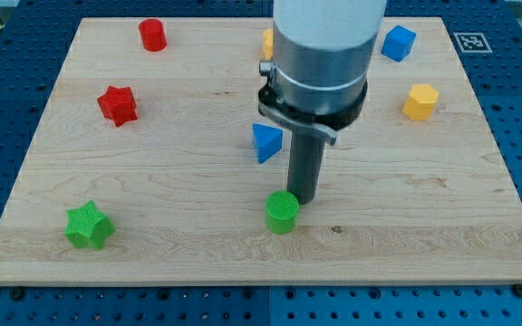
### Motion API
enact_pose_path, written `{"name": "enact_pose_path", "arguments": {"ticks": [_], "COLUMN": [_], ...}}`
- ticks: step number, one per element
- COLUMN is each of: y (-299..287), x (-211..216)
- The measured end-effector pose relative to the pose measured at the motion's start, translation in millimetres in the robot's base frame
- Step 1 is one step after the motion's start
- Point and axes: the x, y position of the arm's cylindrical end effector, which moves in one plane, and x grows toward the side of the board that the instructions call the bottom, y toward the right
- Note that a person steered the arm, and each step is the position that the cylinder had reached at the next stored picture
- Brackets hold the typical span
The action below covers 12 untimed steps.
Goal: Move blue triangle at bottom right of the board
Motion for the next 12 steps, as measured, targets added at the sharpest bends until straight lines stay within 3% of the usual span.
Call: {"name": "enact_pose_path", "arguments": {"ticks": [4,6,8,10,11,12], "y": [-129,-129,-144,-73,13,63], "x": [-30,-30,-63,-96,-78,-48]}}
